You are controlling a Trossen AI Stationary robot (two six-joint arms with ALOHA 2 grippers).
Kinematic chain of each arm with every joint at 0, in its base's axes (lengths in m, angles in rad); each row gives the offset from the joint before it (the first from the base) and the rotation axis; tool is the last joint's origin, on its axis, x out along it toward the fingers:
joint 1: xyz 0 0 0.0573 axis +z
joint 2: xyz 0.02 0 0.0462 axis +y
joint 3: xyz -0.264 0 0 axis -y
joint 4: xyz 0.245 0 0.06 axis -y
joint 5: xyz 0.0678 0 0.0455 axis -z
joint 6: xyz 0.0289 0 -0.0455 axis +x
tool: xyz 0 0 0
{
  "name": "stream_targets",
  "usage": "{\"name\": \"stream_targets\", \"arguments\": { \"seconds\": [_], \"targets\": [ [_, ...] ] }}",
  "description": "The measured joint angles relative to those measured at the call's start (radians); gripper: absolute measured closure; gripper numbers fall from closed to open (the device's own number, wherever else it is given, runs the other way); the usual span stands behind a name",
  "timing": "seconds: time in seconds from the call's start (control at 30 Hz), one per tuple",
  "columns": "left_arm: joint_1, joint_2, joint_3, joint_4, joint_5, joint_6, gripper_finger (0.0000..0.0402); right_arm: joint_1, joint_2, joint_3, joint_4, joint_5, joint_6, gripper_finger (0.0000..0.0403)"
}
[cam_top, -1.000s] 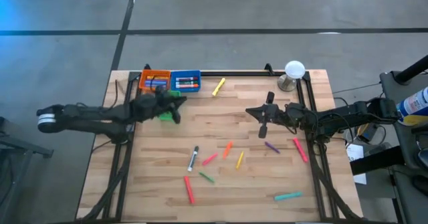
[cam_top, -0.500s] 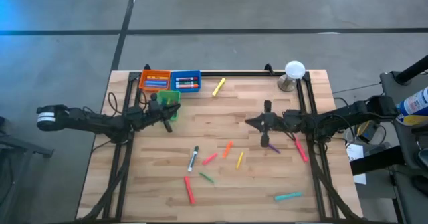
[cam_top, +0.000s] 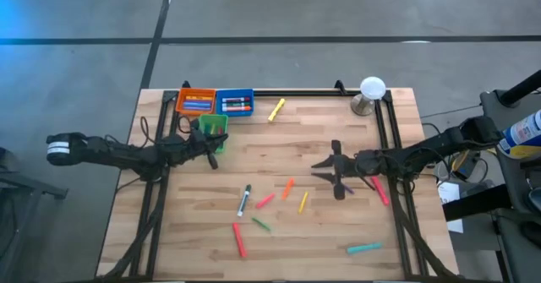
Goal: Pick & Place Markers
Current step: Put the yellow pen into the green bin
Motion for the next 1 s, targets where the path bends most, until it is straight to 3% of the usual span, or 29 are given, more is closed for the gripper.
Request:
{"name": "stream_targets", "arguments": {
  "seconds": [0.23,0.73,1.0],
  "targets": [
    [0.001,-0.003,-0.001,0.010,-0.105,-0.003,0.0384,-0.001,0.000,0.000,0.013,0.002,0.031,0.0257],
    [0.000,-0.002,-0.002,0.010,-0.106,-0.021,0.0384,-0.001,0.000,0.000,0.015,-0.004,0.066,0.0255],
    [0.000,-0.002,-0.002,0.010,-0.106,-0.022,0.0384,-0.001,0.007,0.019,0.084,-0.115,-0.011,0.0280]
  ]
}}
